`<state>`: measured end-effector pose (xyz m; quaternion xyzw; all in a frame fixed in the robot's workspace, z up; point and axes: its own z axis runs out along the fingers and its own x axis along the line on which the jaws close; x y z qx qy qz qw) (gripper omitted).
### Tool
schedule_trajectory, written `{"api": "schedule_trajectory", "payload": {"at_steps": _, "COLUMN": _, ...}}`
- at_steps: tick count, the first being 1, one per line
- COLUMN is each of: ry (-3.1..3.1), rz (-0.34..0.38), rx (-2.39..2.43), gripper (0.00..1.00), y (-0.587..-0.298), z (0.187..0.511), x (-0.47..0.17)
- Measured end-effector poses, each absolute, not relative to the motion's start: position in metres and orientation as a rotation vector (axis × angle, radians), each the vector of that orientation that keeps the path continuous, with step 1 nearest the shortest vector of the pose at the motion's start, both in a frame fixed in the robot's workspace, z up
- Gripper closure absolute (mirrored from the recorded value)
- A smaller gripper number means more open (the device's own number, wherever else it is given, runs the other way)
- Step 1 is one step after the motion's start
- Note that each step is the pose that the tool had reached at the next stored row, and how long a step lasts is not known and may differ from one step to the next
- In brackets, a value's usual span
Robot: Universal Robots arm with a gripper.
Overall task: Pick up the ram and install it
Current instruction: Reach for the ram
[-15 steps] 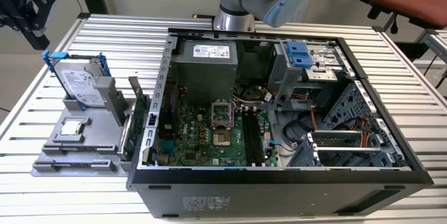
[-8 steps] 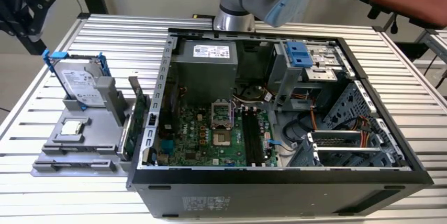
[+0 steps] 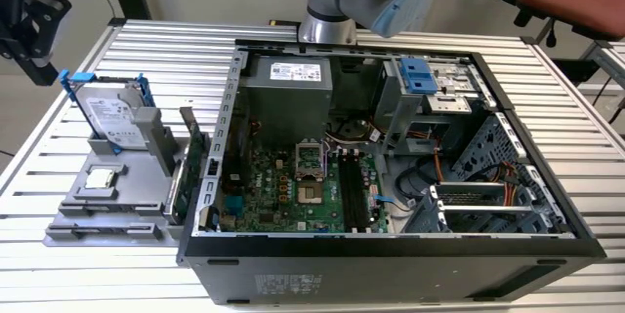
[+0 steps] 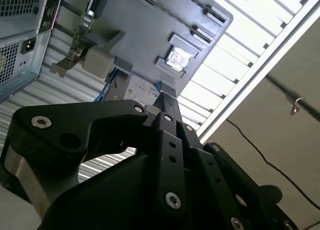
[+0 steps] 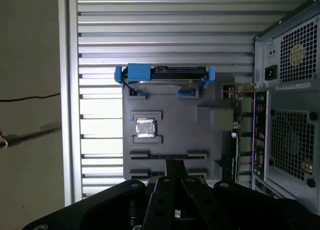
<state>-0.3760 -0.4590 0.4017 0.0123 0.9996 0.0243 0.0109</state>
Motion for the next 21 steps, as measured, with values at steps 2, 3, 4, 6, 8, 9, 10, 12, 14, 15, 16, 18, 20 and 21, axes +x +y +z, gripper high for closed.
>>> {"api": "schedule_trajectory", "payload": {"at_steps": 2, "ry": 3.119, "rz": 0.076, "rx": 0.038, "gripper": 1.00, "y": -0.462, "z": 0.401, "x": -0.376}}
{"api": "schedule_trajectory", "payload": {"at_steps": 3, "ry": 3.119, "rz": 0.076, "rx": 0.038, "gripper": 1.00, "y": -0.464, "z": 0.401, "x": -0.377}}
{"api": "schedule_trajectory", "payload": {"at_steps": 4, "ry": 3.119, "rz": 0.076, "rx": 0.038, "gripper": 1.00, "y": -0.465, "z": 0.401, "x": -0.377}}
{"api": "schedule_trajectory", "payload": {"at_steps": 6, "ry": 3.119, "rz": 0.076, "rx": 0.038, "gripper": 1.00, "y": -0.469, "z": 0.401, "x": -0.377}}
{"api": "schedule_trajectory", "payload": {"at_steps": 8, "ry": 3.119, "rz": 0.076, "rx": 0.038, "gripper": 1.00, "y": -0.472, "z": 0.401, "x": -0.378}}
{"api": "schedule_trajectory", "payload": {"at_steps": 9, "ry": 3.119, "rz": 0.076, "rx": 0.038, "gripper": 1.00, "y": -0.473, "z": 0.401, "x": -0.378}}
{"api": "schedule_trajectory", "payload": {"at_steps": 10, "ry": 3.119, "rz": 0.076, "rx": 0.038, "gripper": 1.00, "y": -0.475, "z": 0.401, "x": -0.378}}
{"api": "schedule_trajectory", "payload": {"at_steps": 12, "ry": 3.119, "rz": 0.076, "rx": 0.038, "gripper": 1.00, "y": -0.478, "z": 0.401, "x": -0.378}}
{"api": "schedule_trajectory", "payload": {"at_steps": 14, "ry": 3.119, "rz": 0.076, "rx": 0.038, "gripper": 1.00, "y": -0.482, "z": 0.400, "x": -0.379}}
{"api": "schedule_trajectory", "payload": {"at_steps": 15, "ry": 3.119, "rz": 0.076, "rx": 0.038, "gripper": 1.00, "y": -0.483, "z": 0.400, "x": -0.379}}
{"api": "schedule_trajectory", "payload": {"at_steps": 16, "ry": 3.119, "rz": 0.076, "rx": 0.038, "gripper": 1.00, "y": -0.485, "z": 0.400, "x": -0.379}}
{"api": "schedule_trajectory", "payload": {"at_steps": 18, "ry": 3.119, "rz": 0.076, "rx": 0.038, "gripper": 1.00, "y": -0.488, "z": 0.400, "x": -0.379}}
{"api": "schedule_trajectory", "payload": {"at_steps": 20, "ry": 3.119, "rz": 0.076, "rx": 0.038, "gripper": 1.00, "y": -0.491, "z": 0.400, "x": -0.380}}
{"api": "schedule_trajectory", "payload": {"at_steps": 21, "ry": 3.119, "rz": 0.076, "rx": 0.038, "gripper": 1.00, "y": -0.492, "z": 0.399, "x": -0.380}}
